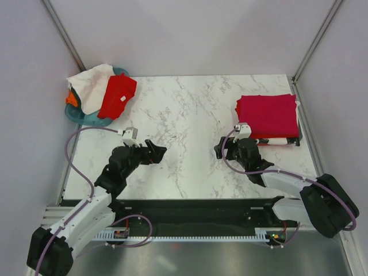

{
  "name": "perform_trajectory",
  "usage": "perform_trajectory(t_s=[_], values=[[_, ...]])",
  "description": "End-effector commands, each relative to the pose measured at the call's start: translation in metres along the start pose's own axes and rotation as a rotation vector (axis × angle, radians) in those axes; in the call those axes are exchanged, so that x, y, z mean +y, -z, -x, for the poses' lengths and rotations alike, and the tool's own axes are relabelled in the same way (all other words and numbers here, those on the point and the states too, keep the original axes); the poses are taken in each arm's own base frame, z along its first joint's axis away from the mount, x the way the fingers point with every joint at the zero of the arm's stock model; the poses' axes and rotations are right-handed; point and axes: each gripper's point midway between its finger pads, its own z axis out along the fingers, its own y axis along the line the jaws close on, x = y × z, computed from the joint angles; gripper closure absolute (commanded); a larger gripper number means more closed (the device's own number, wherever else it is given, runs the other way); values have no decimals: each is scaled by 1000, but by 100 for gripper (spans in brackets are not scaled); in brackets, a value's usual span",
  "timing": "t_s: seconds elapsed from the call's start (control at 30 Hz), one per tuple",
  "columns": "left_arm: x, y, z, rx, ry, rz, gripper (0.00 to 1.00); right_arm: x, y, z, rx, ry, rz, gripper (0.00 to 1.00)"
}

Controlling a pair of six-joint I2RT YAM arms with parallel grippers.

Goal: Fold and stack the t-shirts
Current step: Grab the tshirt from the pile

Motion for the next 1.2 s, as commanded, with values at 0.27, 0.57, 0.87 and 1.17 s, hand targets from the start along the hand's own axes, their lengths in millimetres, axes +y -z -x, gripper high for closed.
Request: perform_trajectory(t_s=[0.27, 0.57, 0.87, 1.17], values=[[20, -8, 10, -6, 72, 156, 0, 7, 9, 15, -75, -36, 38, 12], [20, -19, 86, -144, 345, 352, 0, 5, 5, 10, -49, -45, 20, 13], [54, -27, 202, -273, 456, 564, 0, 5, 4, 7, -35, -52, 15, 13], [126, -39, 281, -398, 488, 743, 5, 7, 1, 2, -10, -59, 23, 14]])
